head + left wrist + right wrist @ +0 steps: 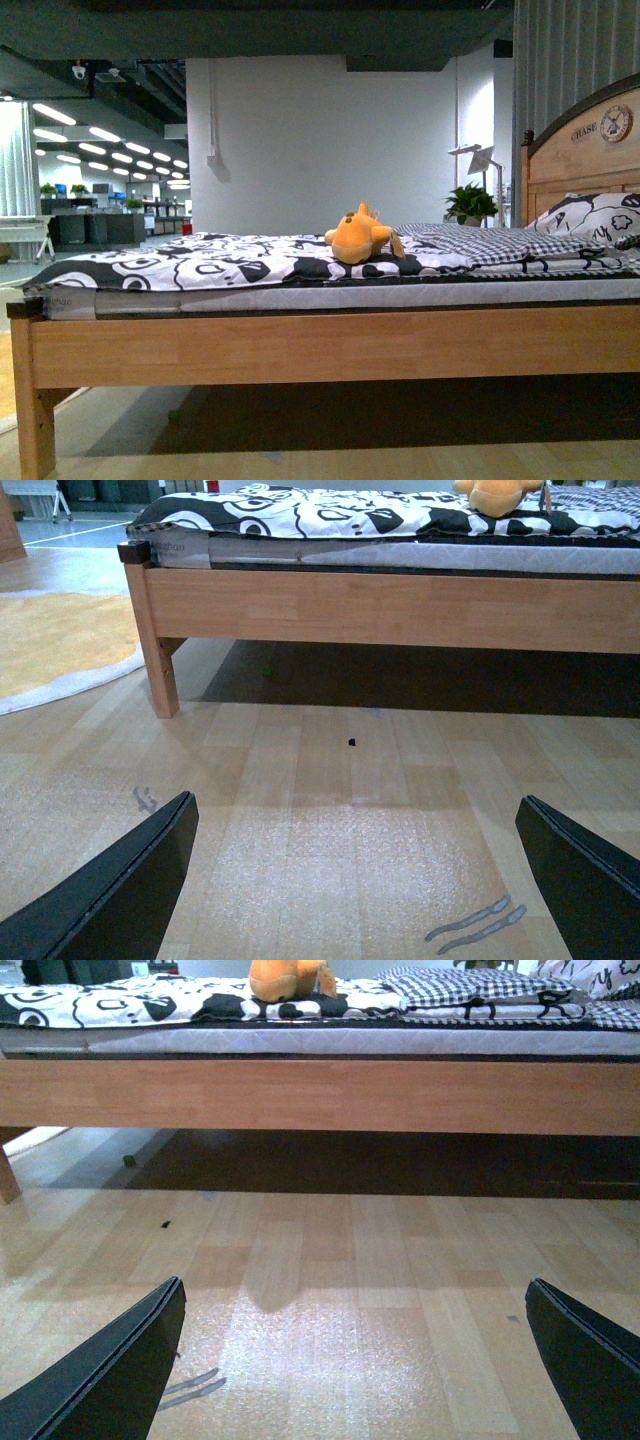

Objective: Put away toys

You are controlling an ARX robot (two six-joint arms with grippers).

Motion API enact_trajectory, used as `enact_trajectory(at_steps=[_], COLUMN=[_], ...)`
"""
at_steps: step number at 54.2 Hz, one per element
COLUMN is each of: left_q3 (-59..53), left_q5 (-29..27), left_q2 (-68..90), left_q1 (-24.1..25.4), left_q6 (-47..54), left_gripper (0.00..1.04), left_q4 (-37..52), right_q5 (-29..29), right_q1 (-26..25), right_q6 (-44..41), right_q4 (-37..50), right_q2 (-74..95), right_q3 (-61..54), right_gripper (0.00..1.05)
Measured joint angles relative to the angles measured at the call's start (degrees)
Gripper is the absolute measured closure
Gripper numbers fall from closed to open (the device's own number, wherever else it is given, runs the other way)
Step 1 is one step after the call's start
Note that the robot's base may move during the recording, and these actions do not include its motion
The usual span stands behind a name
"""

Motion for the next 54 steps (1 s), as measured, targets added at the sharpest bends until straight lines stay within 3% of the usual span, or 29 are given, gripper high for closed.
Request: enact_trajectory(at_steps=[54], left_q3=[0.0], left_q5=[-0.02], left_q2=[0.0], left_q1=[0.0], left_q6=[0.0], left_gripper=[0.06], left_q4=[0.0], right_q5=[0.0], right_q1=[0.0], right_q6=[0.0], right_q4=[0.0], right_q2=[0.0], right_q3=[0.0], right_gripper=[0.0])
